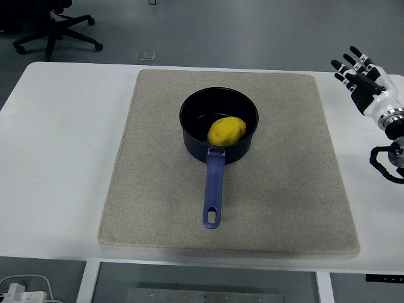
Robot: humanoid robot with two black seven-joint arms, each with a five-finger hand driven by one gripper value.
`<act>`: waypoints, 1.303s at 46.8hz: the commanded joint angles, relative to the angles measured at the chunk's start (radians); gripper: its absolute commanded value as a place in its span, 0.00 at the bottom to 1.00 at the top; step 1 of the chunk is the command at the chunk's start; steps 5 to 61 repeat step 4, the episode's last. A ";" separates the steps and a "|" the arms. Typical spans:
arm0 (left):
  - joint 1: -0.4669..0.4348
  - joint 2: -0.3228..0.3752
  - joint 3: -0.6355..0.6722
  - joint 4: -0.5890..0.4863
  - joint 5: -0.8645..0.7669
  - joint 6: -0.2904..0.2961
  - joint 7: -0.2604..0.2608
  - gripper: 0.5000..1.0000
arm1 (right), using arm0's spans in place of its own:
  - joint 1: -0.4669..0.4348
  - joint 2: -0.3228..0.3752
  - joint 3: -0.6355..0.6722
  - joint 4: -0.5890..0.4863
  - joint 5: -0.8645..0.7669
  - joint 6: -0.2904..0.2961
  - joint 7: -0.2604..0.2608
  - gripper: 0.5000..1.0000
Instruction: Put the potato in the blue pot
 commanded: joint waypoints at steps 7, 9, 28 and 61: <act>0.000 0.000 0.000 0.000 0.000 0.000 0.000 0.99 | -0.008 0.027 0.001 0.000 0.000 -0.004 0.005 0.87; 0.000 0.000 0.000 0.000 0.000 0.000 0.000 0.99 | -0.008 0.027 0.001 0.000 0.000 -0.004 0.005 0.87; 0.000 0.000 0.000 0.000 0.000 0.000 0.000 0.99 | -0.008 0.027 0.001 0.000 0.000 -0.004 0.005 0.87; 0.000 0.000 0.000 0.000 0.000 0.000 0.000 0.99 | -0.008 0.027 0.001 0.000 0.000 -0.004 0.005 0.87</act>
